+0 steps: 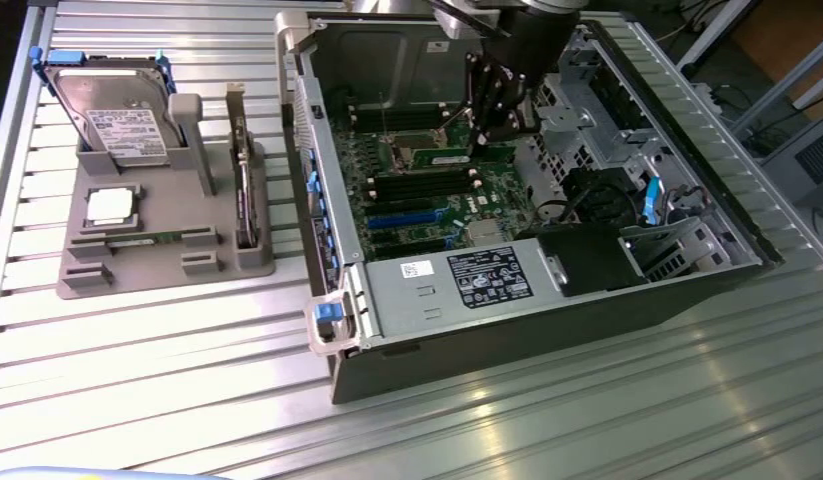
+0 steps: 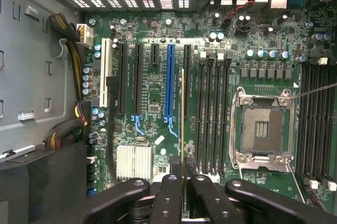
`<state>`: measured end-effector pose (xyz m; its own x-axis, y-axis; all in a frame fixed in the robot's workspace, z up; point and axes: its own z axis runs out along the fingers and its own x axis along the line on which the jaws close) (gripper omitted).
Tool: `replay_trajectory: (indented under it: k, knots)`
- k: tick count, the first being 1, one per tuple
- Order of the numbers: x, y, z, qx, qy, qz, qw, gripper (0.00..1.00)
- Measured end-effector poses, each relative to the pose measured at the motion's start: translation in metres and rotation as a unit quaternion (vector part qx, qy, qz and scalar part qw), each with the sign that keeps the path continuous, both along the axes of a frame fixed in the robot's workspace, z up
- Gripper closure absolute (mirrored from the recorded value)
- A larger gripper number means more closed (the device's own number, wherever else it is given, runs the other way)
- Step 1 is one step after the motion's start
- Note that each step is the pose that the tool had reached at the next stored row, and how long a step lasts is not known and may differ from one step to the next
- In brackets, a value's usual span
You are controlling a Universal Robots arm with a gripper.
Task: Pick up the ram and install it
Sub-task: 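Insert the ram into the slot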
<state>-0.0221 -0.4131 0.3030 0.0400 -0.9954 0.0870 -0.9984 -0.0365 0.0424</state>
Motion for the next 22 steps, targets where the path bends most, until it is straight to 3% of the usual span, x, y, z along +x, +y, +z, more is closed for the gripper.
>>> replay_trajectory:
  k: [14, 17, 22]
  knots:
    - [0.0, 0.0002, -0.017, -0.0001, 0.0, 0.001, 1.0, 0.88]
    - [0.0, 0.0025, -0.0193, 0.0, 0.0, 0.008, 1.0, 0.88]
    - [0.0, 0.0116, -0.0203, 0.0, 0.0, 0.016, 0.9999, 0.88]
